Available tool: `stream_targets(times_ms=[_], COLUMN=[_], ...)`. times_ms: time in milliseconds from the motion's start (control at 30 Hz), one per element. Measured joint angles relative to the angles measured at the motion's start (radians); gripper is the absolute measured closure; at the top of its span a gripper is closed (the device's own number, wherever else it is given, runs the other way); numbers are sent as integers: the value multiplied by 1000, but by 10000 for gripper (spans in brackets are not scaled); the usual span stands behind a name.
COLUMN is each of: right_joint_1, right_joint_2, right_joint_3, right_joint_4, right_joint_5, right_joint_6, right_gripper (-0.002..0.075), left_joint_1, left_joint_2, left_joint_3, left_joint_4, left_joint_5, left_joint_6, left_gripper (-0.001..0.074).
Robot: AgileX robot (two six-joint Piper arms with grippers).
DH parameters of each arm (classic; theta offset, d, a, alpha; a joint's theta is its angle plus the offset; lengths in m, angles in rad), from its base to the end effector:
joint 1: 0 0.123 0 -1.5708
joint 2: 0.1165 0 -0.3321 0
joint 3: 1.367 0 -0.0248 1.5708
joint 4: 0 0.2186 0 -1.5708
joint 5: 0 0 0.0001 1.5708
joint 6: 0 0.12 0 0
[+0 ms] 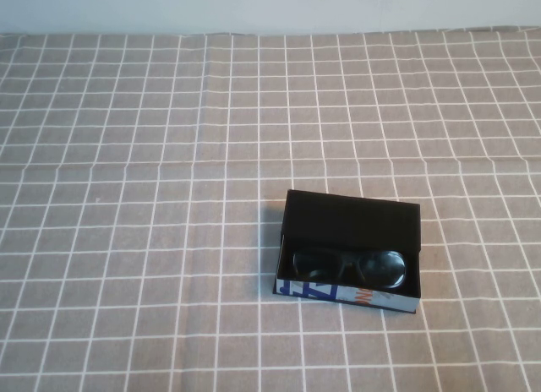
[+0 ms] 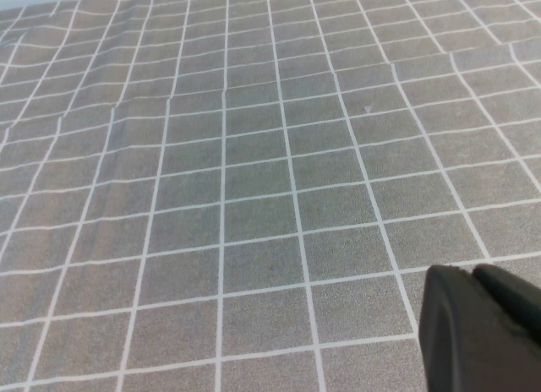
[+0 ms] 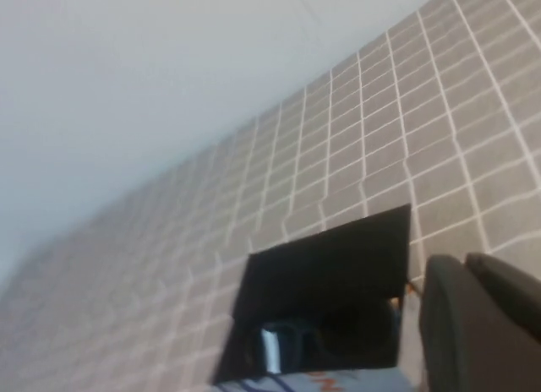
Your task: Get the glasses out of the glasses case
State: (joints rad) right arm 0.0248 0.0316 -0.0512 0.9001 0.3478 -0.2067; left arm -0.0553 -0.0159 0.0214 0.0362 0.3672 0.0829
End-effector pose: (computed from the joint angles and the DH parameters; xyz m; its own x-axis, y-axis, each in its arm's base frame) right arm 0.0003 0.0321 0.2067 -0.2681 0.5868 -0.7641 -0.1573 0.7558 0.6356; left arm 0.0006 0.0015 0.1651 -0.2740 0.1318 -0.9527 0.0752 0.9905 0.1153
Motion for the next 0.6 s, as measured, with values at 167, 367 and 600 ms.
stream_targets(times_ms=[167,367,600], right_joint_1=[0,0,16], right_joint_2=[233,611,1030], right_joint_3=[-251,-539,-859], right_joint_4=[-265,-379,-349], right_joint_5=[117,297,556], right_joint_6=[-81,-397,-724], right_gripper=[743,743,743], left_joint_1=[0,0,0], left_joint_2=[0,0,0], left_joint_3=[0,0,0], left_joint_4=[0,0,0], left_joint_5=[0,0,0], left_joint_6=[0,0,0], left_gripper=[739,739,739])
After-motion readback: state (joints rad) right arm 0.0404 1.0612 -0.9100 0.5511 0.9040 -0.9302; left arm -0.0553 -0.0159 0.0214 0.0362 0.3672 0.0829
